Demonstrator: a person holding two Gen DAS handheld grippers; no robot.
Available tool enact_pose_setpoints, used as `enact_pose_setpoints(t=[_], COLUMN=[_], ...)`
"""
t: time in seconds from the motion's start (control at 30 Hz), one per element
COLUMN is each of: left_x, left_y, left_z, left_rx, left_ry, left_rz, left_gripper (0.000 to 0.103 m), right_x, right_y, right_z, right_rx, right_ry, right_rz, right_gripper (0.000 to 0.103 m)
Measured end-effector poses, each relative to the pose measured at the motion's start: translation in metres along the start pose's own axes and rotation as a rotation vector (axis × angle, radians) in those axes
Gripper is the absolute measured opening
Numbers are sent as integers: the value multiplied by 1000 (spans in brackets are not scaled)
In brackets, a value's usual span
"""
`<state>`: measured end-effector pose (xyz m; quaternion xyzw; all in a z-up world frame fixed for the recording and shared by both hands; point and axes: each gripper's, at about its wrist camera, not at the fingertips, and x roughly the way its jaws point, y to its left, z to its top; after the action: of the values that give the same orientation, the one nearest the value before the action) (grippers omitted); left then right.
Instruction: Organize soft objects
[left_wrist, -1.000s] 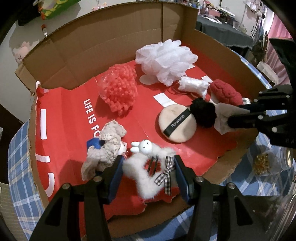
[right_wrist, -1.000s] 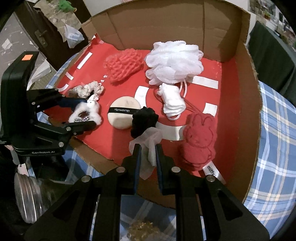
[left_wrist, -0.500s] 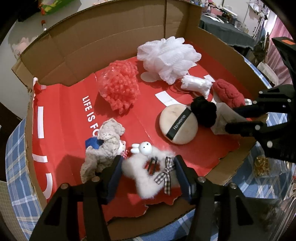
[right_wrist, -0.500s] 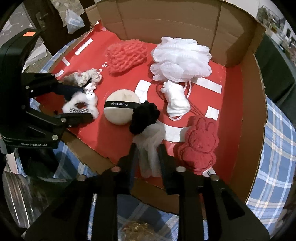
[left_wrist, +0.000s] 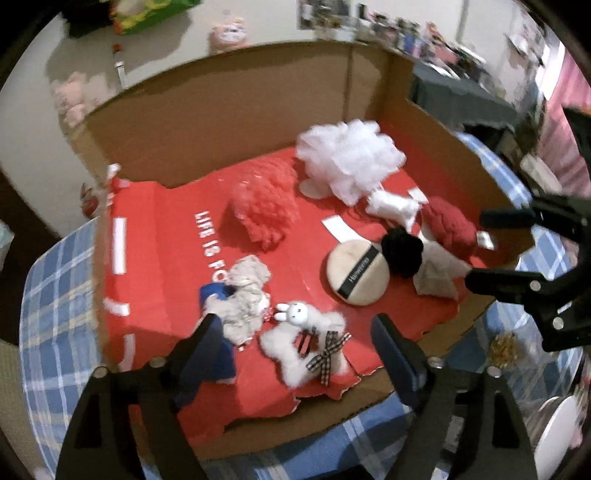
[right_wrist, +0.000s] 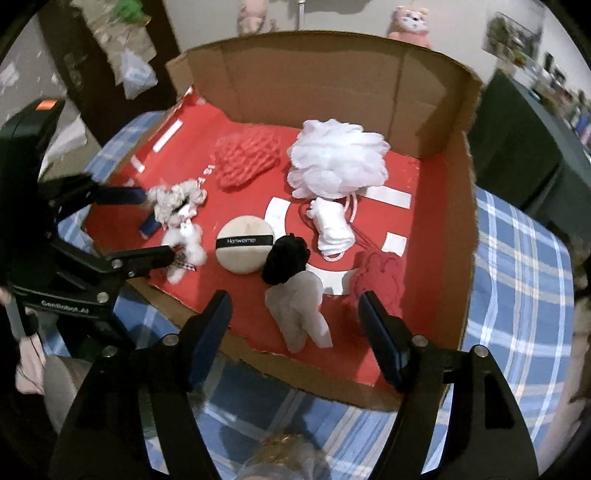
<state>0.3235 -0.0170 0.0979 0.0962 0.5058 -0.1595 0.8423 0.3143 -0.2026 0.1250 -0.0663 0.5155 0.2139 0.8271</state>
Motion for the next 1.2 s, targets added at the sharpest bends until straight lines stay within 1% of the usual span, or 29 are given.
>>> enact_pose_setpoints(t=[0.03,0.1,0.17,0.23,0.4,0.6,0.77,0.83,0.9,0.97,1.07,1.2], left_x=[-4,-11,-15,-22,-19,-14,-3,0,4,3,5,8], left_y=[-1,1,1,1,0,0,1,3,4,5,5,3], left_z=[-2,-5,-9,-14,-22,-23,-24,-25,-26,-27,-27,-28], left_rx=[-20,-54,-82,-106,-176,-244,-264,-272,-280,-282,-266,-258], left_ry=[-5,-16,-23,-34,-29,-35,-22,-15,4,4,6,21], left_rz=[4,9,34,49,79,84,121,127,115,108,123,107], left_gripper=[92,93,98,98,98,99,99,99,99,99,99,99], right_x=[-2,-9,-13,-16,-11,5,15,16,15,16,17,17], right_y=[-1,-4,-4,-4,-5,-5,-6,-7,-8,-7,-7,-8], right_z=[0,-1,-3,-5,-11,-13,-19,-20,-20,-21,-21,-22], right_rx=[21,54,88,125,198,234,253,262,268,267,265,276], right_ry=[-4,-13,-23,-24,-12,15,33,34,36,36,33,17], right_rz=[2,1,-2,-9,-33,-59,-89,-87,-83,-90,-99,-101], right_gripper=[72,77,83,87,87,87,87,87,87,87,87,87])
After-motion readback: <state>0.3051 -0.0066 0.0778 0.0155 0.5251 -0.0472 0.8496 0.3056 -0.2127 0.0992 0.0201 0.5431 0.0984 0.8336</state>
